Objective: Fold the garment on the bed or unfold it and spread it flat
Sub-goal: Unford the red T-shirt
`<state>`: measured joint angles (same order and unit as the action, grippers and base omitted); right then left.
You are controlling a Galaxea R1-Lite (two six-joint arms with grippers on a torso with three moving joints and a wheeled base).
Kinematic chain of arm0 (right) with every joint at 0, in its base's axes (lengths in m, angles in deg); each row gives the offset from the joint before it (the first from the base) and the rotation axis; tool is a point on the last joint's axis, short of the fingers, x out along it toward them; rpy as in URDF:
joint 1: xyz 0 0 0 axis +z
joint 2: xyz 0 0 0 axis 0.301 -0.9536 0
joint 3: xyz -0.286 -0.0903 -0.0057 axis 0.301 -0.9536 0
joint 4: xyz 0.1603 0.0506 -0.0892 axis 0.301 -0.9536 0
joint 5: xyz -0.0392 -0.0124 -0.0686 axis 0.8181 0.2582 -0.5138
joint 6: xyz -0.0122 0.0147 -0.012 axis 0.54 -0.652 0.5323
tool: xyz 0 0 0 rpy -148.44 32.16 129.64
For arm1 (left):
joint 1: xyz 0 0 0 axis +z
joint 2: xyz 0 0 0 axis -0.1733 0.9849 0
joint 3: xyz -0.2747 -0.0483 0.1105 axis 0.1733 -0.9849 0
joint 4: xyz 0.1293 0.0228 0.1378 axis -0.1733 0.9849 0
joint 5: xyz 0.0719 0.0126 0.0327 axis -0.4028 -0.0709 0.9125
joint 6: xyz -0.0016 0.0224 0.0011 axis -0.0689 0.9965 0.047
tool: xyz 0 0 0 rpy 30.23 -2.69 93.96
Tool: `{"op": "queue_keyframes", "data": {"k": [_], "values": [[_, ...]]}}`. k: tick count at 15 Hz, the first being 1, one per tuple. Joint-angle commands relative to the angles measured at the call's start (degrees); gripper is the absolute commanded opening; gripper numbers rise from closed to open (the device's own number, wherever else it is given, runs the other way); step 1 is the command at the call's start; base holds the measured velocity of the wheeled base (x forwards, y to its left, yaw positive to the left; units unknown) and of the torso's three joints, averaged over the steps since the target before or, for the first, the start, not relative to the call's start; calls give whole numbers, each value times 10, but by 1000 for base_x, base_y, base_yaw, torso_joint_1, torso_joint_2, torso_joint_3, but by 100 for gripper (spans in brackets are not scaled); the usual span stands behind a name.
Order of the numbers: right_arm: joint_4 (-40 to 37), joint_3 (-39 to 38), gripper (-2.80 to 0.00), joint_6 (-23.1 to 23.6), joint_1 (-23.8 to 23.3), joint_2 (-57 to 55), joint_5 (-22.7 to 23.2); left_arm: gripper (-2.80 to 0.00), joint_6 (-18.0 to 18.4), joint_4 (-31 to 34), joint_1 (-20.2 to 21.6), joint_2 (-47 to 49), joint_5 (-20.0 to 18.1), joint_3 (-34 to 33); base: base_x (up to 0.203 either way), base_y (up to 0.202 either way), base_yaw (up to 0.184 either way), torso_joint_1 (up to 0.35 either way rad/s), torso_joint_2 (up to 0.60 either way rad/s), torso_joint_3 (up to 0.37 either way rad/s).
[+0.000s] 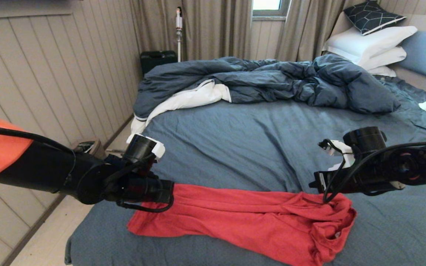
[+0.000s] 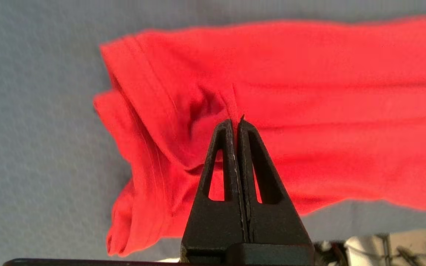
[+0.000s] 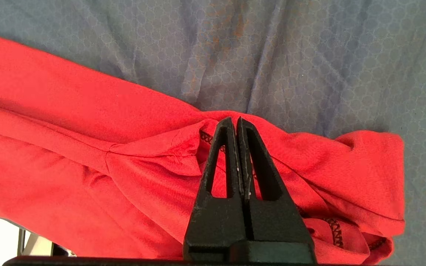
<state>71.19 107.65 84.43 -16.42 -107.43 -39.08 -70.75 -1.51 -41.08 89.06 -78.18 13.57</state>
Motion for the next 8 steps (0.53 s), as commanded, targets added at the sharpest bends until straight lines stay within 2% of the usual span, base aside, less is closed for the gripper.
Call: {"op": "queue_keyframes", "data": {"k": [1,8], "values": [[0,0,-280,0,0,0,1,-280,-10,-1,10,2,1,19,0,0,0,0,0,0],[7,-4,-280,-1,0,-4,1,-280,-19,2,75,33,2,151,0,0,0,0,0,0]]}}
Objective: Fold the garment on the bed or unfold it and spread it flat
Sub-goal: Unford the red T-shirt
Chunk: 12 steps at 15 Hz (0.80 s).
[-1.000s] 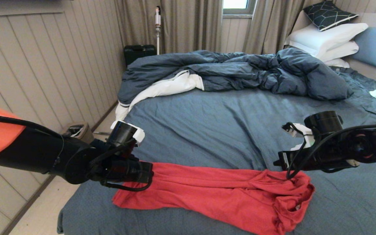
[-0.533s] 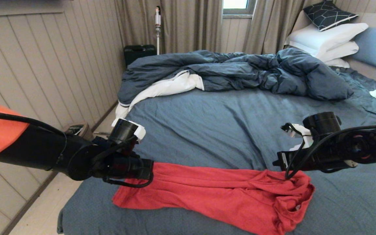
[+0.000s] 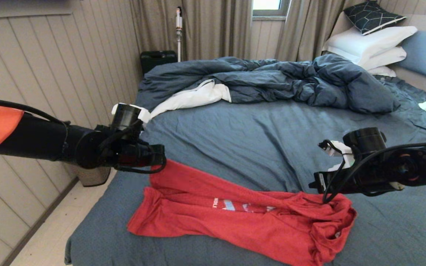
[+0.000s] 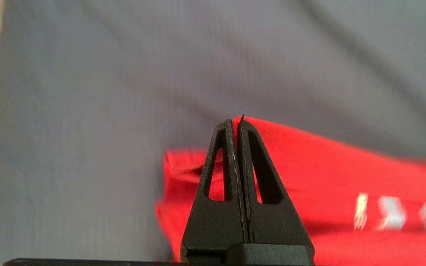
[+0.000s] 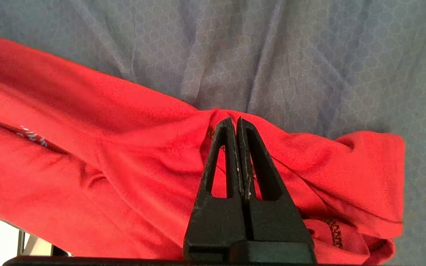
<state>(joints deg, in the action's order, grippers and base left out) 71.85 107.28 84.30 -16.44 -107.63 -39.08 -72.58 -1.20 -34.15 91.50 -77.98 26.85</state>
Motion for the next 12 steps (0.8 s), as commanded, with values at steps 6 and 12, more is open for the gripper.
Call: {"op": "queue_keyframes", "data": {"k": [6,12], "values": [[22,-16,-280,-1,3,-8,-1,-280,-16,27,10,83,0,160,0,0,0,0,0,0],[23,-52,-280,-5,47,31,1,-280,-16,17,10,97,-2,163,0,0,0,0,0,0]]}}
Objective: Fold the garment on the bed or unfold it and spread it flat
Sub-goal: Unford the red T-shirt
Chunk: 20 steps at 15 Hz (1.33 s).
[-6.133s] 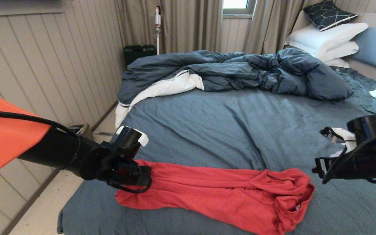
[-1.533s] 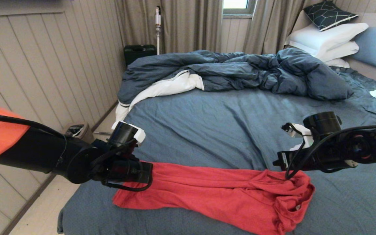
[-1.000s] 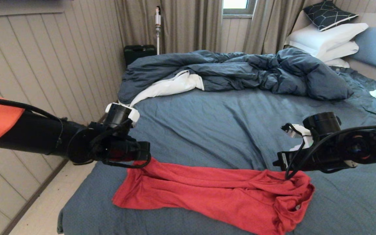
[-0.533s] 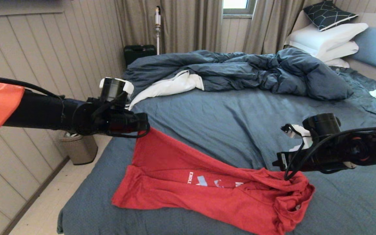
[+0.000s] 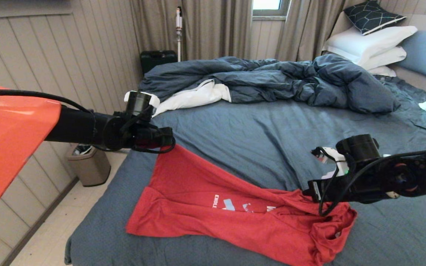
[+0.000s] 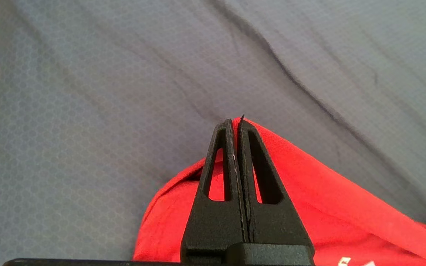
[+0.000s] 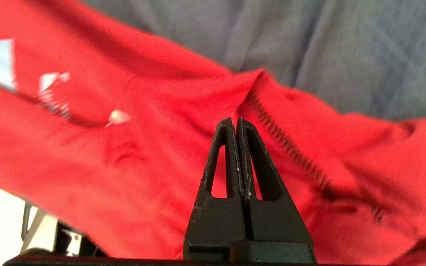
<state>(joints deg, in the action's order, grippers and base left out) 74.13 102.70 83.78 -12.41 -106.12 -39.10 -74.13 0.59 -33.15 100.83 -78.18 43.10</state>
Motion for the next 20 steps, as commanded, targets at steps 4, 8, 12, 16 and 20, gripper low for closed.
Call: {"op": "queue_keyframes", "data": {"k": [4,8,12,16,20], "values": [[9,-42,-280,-29,74,67,2,-280,-1,-1,2,3,0,1,0,0,0,0,0,0],[50,-90,-280,-37,123,56,-1,-280,-2,-1,6,3,0,1,0,0,0,0,0,0],[57,-81,-280,-36,117,3,-15,-280,-3,0,6,3,0,1,0,0,0,0,0,0],[116,-72,-280,-32,115,-57,-102,-280,-8,1,7,-1,0,0,0,0,0,0,0,0],[119,-30,-280,-29,83,-86,-154,-280,-8,-1,16,-1,-1,1,0,0,0,0,0,0]]}}
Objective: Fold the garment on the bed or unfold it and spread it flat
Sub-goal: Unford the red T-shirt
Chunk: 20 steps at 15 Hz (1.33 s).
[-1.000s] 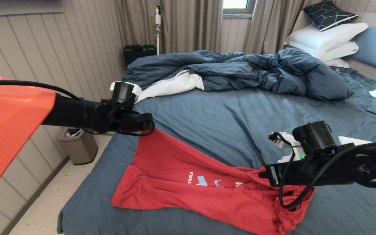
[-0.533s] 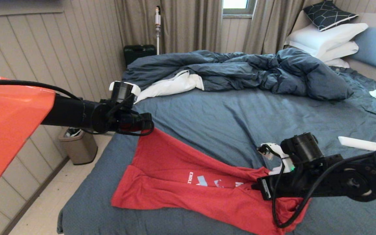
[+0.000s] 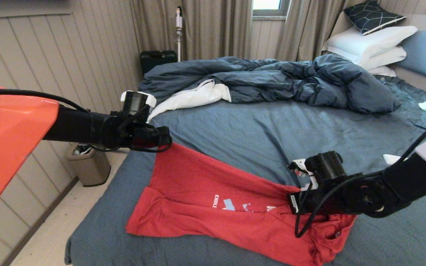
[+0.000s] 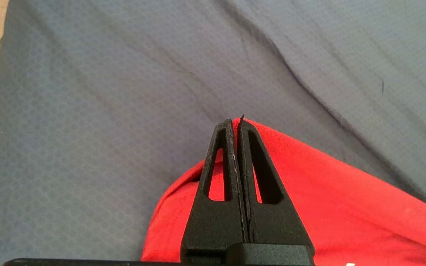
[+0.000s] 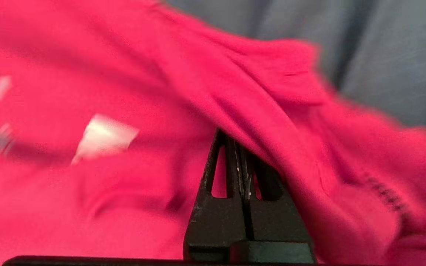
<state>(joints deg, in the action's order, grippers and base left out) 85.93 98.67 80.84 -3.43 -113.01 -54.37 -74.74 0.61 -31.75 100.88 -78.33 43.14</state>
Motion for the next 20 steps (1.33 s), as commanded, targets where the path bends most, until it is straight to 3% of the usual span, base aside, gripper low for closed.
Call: {"op": "queue_keyframes", "data": {"k": [1,5,14,16,20], "values": [[0,24,-280,0,-16,-23,-4,-280,-1,-1,3,-1,-1,0,0,0,0,0,0,0],[-4,100,-280,1,-47,-48,-22,-280,-1,-3,8,0,-2,0,0,0,0,0,0,0],[-62,368,-280,-3,-90,-174,-94,-280,-1,-21,23,5,-4,1,0,0,0,0,0,0],[-61,373,-280,-7,-92,-174,-120,-280,0,-21,24,6,-4,0,0,0,0,0,0,0],[-61,349,-280,-20,-92,-122,-121,-280,3,-21,24,11,-3,0,0,0,0,0,0,0]]}}
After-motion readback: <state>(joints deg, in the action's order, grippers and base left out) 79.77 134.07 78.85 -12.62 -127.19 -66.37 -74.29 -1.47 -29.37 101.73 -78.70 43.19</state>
